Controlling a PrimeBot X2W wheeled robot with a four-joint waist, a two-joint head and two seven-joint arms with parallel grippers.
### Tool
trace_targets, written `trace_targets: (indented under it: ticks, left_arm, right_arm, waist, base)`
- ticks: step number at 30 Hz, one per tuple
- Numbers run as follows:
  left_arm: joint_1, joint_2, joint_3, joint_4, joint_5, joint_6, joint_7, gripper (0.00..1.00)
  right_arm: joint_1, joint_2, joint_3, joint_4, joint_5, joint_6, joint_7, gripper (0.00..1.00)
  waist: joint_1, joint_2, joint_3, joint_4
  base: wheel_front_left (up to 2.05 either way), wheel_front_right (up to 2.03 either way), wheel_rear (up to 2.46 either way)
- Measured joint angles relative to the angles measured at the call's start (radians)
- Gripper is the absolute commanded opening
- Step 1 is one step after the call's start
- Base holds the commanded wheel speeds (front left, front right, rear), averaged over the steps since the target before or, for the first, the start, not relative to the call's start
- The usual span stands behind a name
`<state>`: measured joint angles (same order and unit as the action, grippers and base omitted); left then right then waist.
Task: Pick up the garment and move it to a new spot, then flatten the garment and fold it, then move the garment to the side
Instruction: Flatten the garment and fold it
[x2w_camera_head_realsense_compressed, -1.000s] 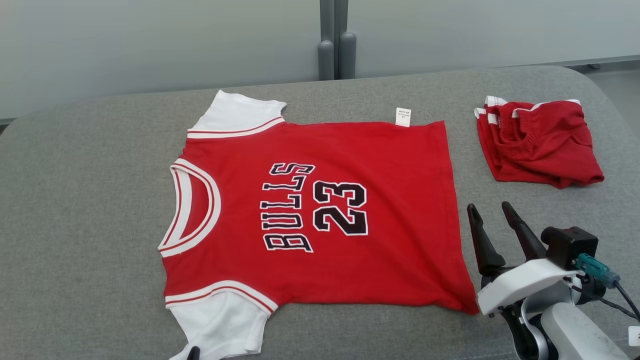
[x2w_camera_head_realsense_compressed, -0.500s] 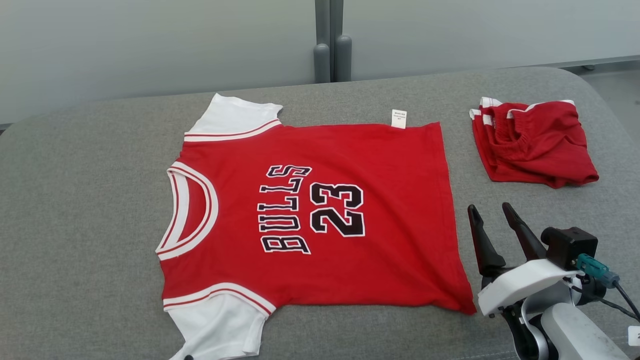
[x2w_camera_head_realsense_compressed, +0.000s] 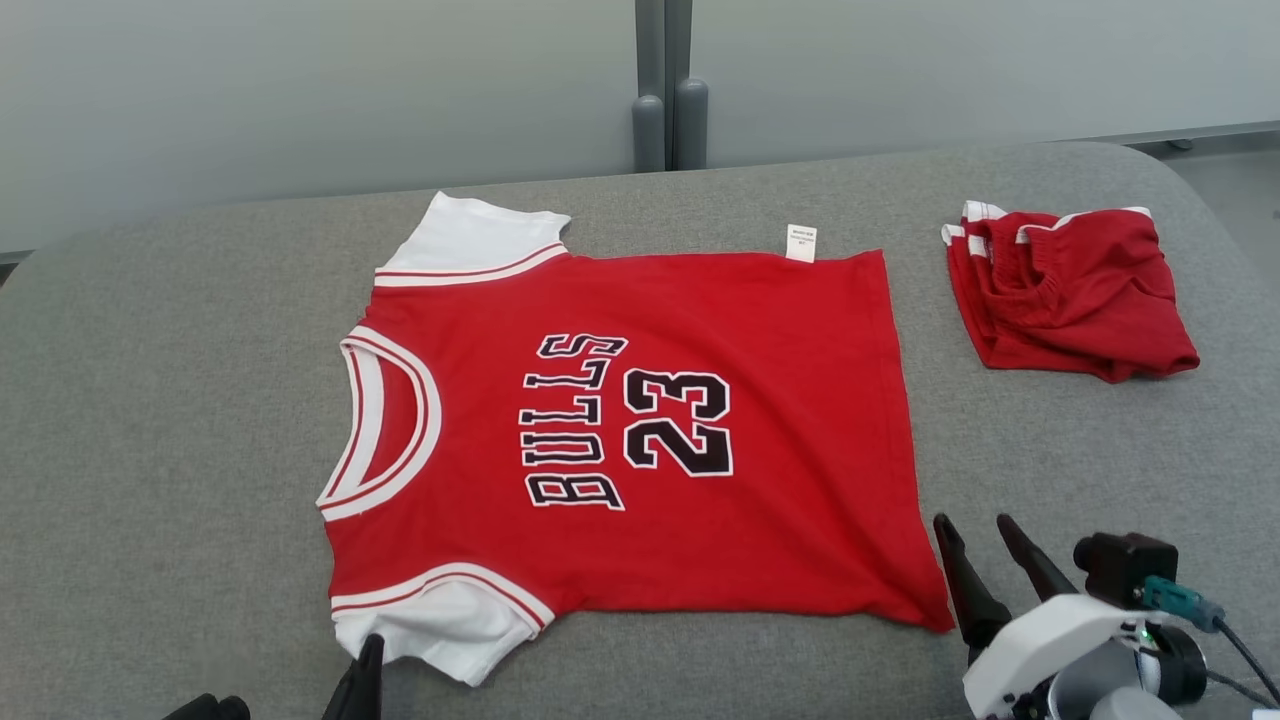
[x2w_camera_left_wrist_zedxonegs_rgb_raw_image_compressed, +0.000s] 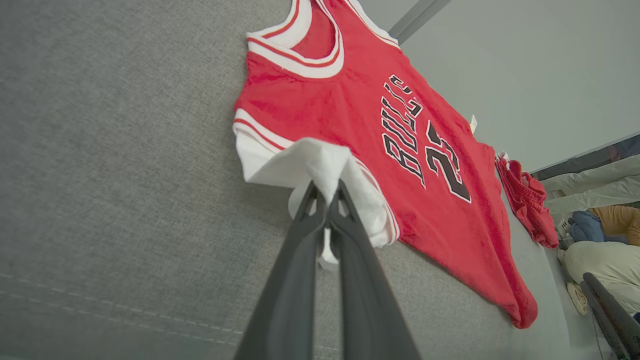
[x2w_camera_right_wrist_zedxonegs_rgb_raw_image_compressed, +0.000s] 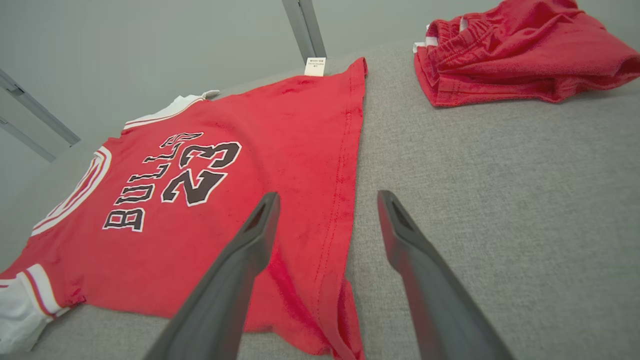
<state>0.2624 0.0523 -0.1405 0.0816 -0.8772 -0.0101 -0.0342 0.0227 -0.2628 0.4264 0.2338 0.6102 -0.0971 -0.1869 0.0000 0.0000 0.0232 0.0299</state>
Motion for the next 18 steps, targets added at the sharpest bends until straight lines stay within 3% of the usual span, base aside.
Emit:
trace_targets:
  ticks: [18]
  left_arm:
    - [-0.037, -0.001, -0.072, -0.132, 0.028, -0.021, -0.017, 0.0]
  right_arm:
    - [0.074, 0.059, 0.001, 0.105, 0.113, 0.058, 0.038, 1.0]
  waist:
    - [0.0, 0.0, 0.055, -0.008]
  base:
    - [0.0, 0.0, 0.0]
